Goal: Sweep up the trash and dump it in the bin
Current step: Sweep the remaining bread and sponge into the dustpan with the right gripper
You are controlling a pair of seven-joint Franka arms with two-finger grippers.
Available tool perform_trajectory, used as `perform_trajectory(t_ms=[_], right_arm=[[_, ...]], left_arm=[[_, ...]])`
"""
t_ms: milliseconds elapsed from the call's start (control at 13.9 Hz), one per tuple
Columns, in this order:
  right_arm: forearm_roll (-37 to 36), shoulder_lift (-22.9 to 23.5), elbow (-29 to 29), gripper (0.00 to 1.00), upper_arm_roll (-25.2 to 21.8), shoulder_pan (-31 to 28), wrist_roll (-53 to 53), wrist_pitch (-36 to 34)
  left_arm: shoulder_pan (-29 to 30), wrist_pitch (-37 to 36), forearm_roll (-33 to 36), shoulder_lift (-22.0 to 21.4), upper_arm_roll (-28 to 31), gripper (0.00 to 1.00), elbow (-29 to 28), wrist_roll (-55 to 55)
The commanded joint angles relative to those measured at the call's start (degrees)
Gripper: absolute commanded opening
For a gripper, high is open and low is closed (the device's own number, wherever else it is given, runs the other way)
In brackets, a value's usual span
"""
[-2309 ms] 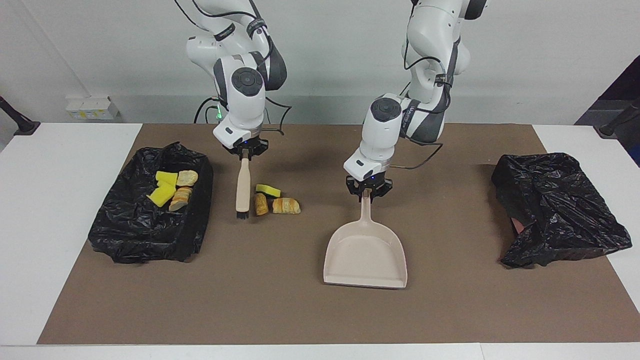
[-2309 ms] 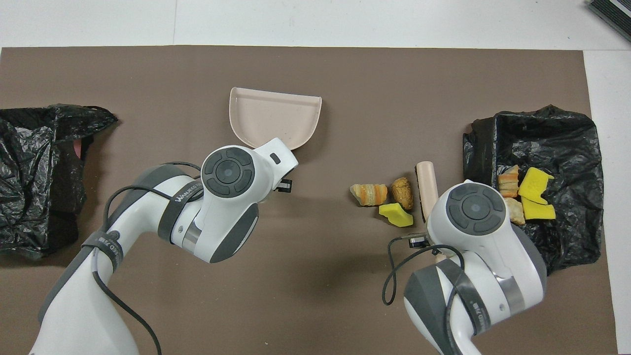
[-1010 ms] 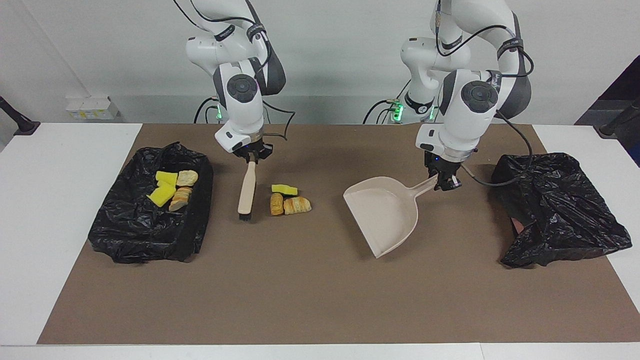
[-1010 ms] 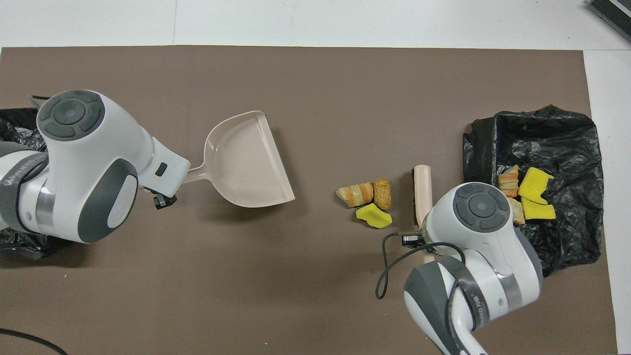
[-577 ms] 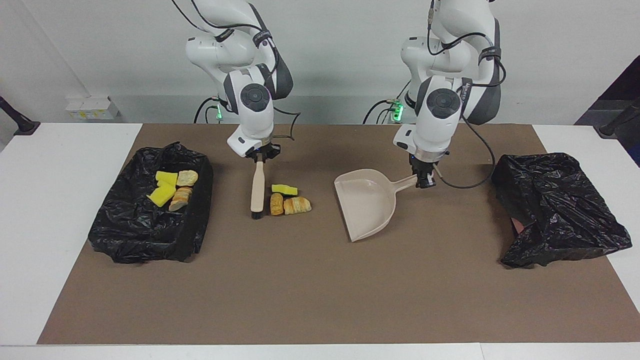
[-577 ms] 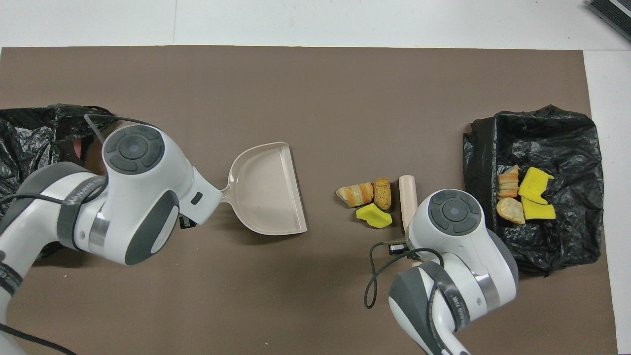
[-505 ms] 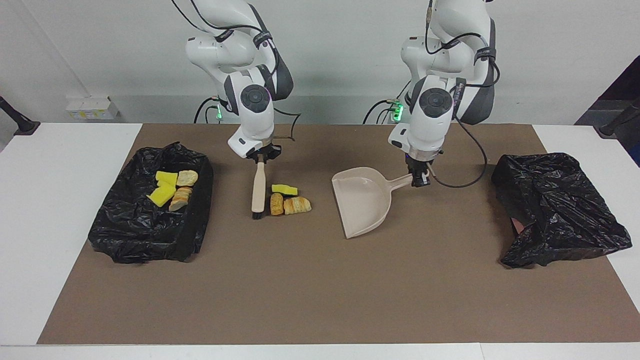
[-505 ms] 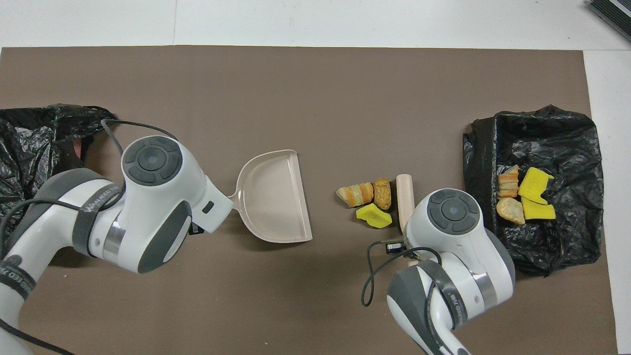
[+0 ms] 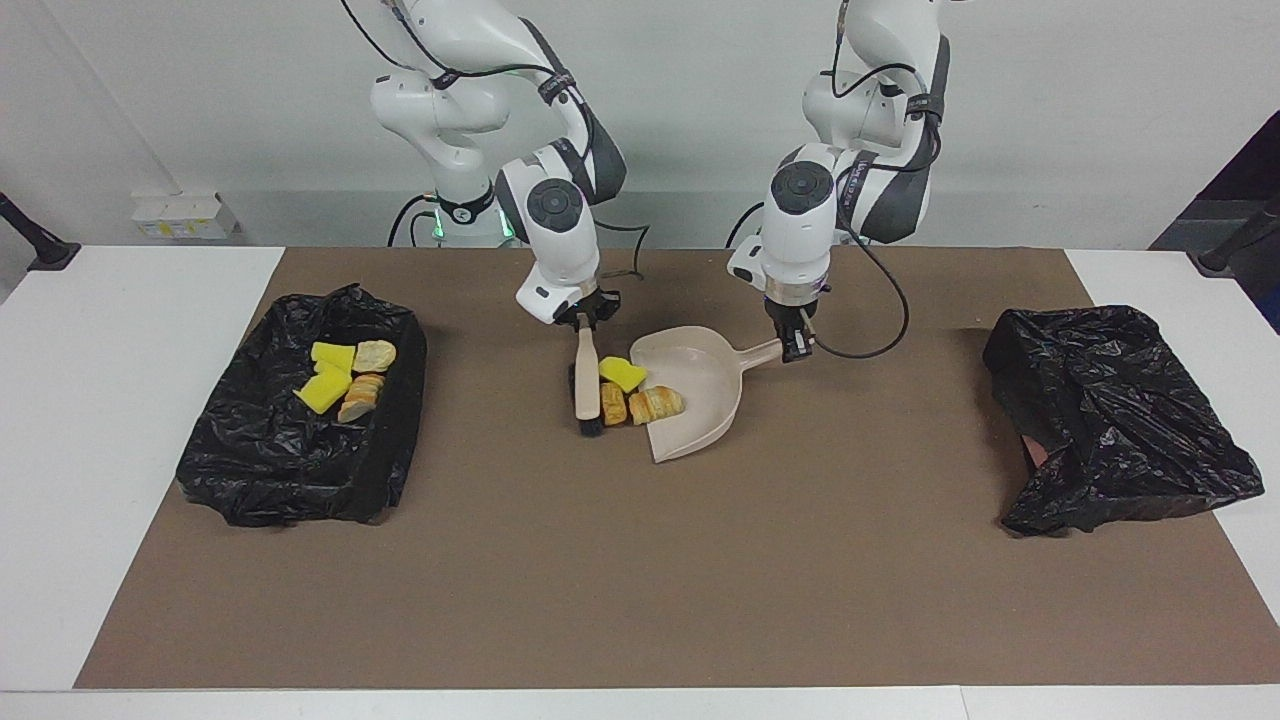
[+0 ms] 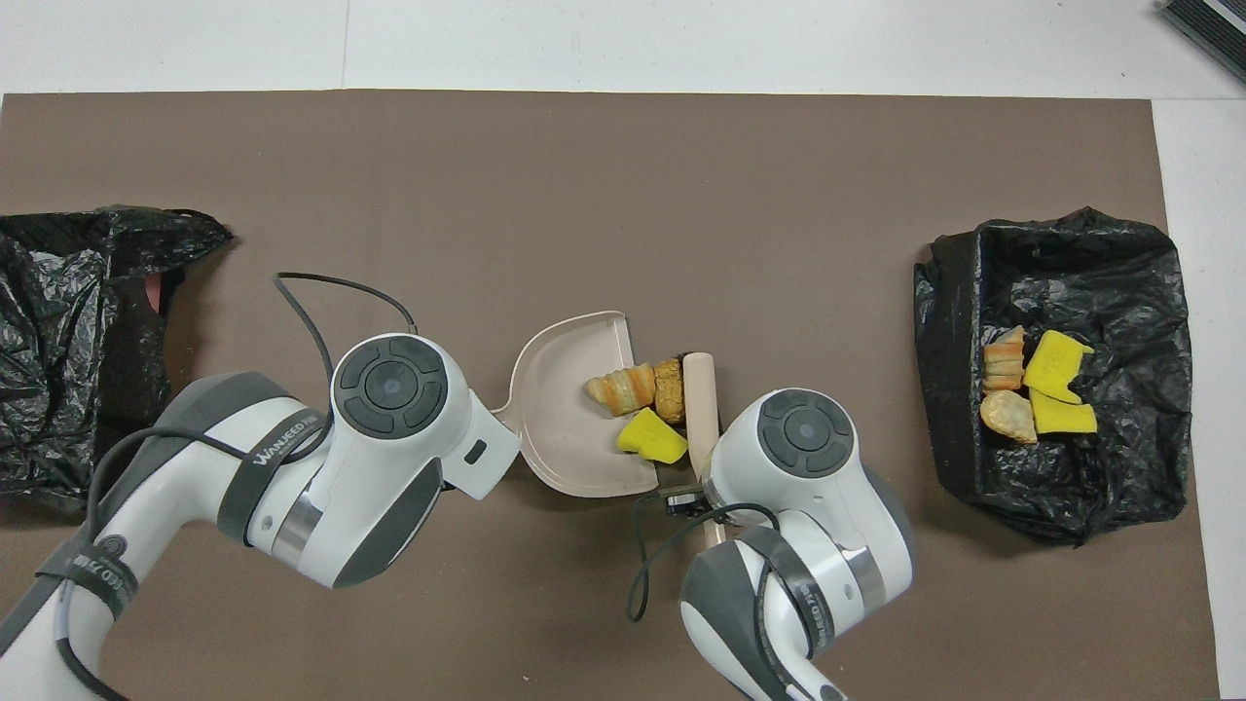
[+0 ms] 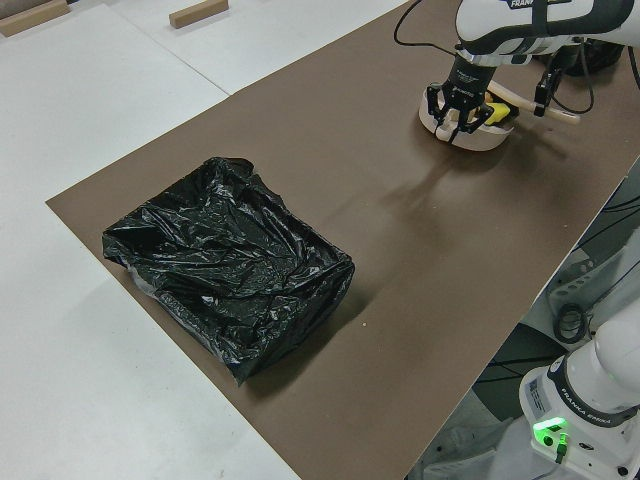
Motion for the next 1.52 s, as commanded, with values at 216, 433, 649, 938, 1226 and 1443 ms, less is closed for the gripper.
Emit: perform_trajectory(t_ms=[216,433,649,938,1226,1443], right_arm=[[8.94,-1.47,4.77,0.00,3.07,-0.69,-0.14,-4.23],[7.81,-11.22,4.77,0.00,2.54,-1.22,2.93,-12.74],[1.83,-15.55,4.60,0.00,3.33,-0.52,7.14,-19.45],[4.62,-16.62,3.02,0.00,5.17,-0.34,7.68,-19.56],[9.81,-12.06,2.75,0.00,7.79,-0.17,8.03,-15.25],[8.25,-6.97,3.62,0.00,13.77,0.18,15.40,-7.96]], left_arm=[[-1.93,9.31,0.86,-3.88,0.38,0.00,-8.01,-0.95],[0.17,13.62,-0.27,-3.45,0.37,0.00,-8.29,0.19],[3.34,14.34,-8.59,-1.96,0.46,0.00,-6.54,7.63],[8.43,10.49,-11.44,1.47,0.46,0.00,-0.04,13.81],[13.27,4.34,-11.88,3.75,0.37,0.00,6.81,18.72],[17.92,-0.42,-13.20,4.73,0.38,0.00,11.65,24.44]])
